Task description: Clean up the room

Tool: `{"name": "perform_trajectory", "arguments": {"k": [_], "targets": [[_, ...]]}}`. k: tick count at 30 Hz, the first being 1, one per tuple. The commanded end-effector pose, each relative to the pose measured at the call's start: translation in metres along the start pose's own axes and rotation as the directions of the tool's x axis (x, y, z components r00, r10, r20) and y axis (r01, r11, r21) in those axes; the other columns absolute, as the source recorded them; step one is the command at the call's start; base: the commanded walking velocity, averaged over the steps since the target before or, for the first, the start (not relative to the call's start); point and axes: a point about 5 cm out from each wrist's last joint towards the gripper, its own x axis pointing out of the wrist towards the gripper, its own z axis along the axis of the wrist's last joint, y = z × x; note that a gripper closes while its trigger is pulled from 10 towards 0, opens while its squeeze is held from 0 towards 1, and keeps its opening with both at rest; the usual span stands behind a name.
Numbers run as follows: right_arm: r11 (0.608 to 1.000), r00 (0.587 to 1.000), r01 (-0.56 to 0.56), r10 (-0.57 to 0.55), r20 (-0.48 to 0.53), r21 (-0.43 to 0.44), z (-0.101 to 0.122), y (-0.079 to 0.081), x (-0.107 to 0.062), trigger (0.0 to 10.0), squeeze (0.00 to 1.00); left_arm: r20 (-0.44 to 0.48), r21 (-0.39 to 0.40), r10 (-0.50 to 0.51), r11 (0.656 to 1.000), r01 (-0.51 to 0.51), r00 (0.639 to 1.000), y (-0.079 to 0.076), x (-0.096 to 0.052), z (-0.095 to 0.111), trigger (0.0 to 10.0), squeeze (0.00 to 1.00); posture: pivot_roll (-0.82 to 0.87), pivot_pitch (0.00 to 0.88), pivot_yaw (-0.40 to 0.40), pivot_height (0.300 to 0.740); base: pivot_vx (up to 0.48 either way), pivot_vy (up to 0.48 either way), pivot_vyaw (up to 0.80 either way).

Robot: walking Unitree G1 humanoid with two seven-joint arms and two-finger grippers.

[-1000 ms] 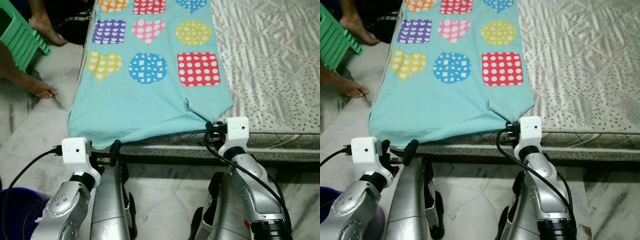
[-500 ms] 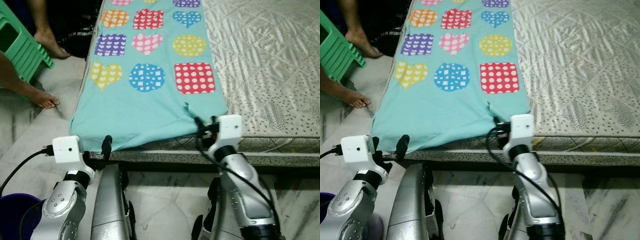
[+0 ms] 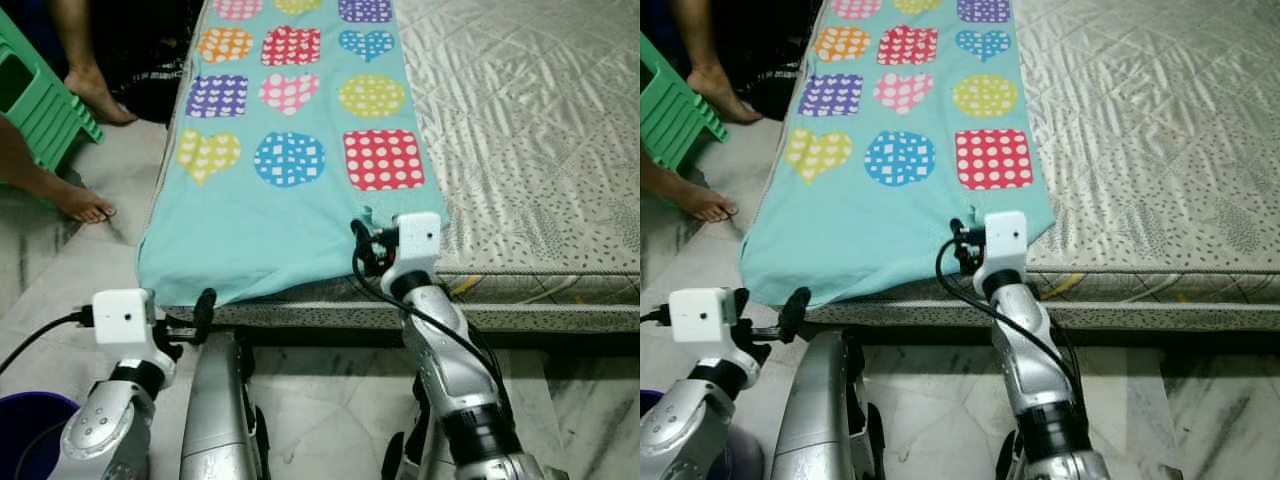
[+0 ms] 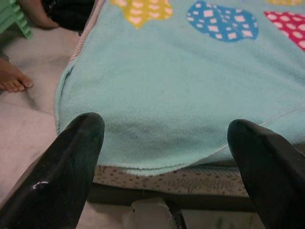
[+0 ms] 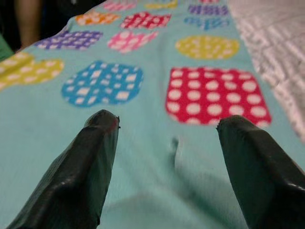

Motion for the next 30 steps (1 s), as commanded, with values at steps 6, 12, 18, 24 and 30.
{"name": "perform_trajectory", "arguments": {"k": [6, 12, 18, 24, 30], "targets": [[0.996, 0.997, 0.011, -0.018, -0.074, -0.084, -0.01, 0.019, 0.015, 10.0, 0.0, 0.025, -0.004, -0.009, 1.0, 0.009, 1.0, -0.008, -0.001, 0.005, 10.0, 0.0, 0.15, 0.233, -0.001, 0.516, 0.0, 0.0, 0.0], [0.99, 0.994, -0.019, 0.003, -0.112, -0.142, -0.02, 0.029, 0.021, 10.0, 0.0, 0.026, -0.007, -0.018, 1.0, 0.018, 1.0, -0.011, 0.001, 0.005, 10.0, 0.0, 0.15, 0.239, -0.003, 0.516, 0.0, 0.0, 0.0], [0.973, 0.991, 0.013, -0.042, -0.124, -0.229, -0.023, 0.021, 0.028, 10.0, 0.0, 0.026, -0.011, -0.02, 1.0, 0.02, 0.999, -0.013, 0.001, 0.006, 10.0, 0.0, 0.15, 0.254, -0.007, 0.516, 0.0, 0.0, 0.0], [0.951, 0.993, 0.061, -0.087, -0.075, -0.304, -0.011, 0.014, 0.038, 10.0, 0.0, 0.02, -0.015, -0.017, 1.0, 0.017, 1.0, -0.014, -0.003, 0.005, 10.0, 0.0, 0.16, 0.273, -0.013, 0.516, 0.0, 0.0, 0.0], [0.933, 0.991, 0.075, -0.109, -0.077, -0.352, -0.009, 0.006, 0.044, 0.0, 0.0, 0.014, -0.016, -0.006, 1.0, 0.006, 1.0, -0.014, -0.006, 0.004, 10.0, 0.0, 0.17, 0.287, -0.026, 0.516, 0.0, 0.0, 0.0]]}}
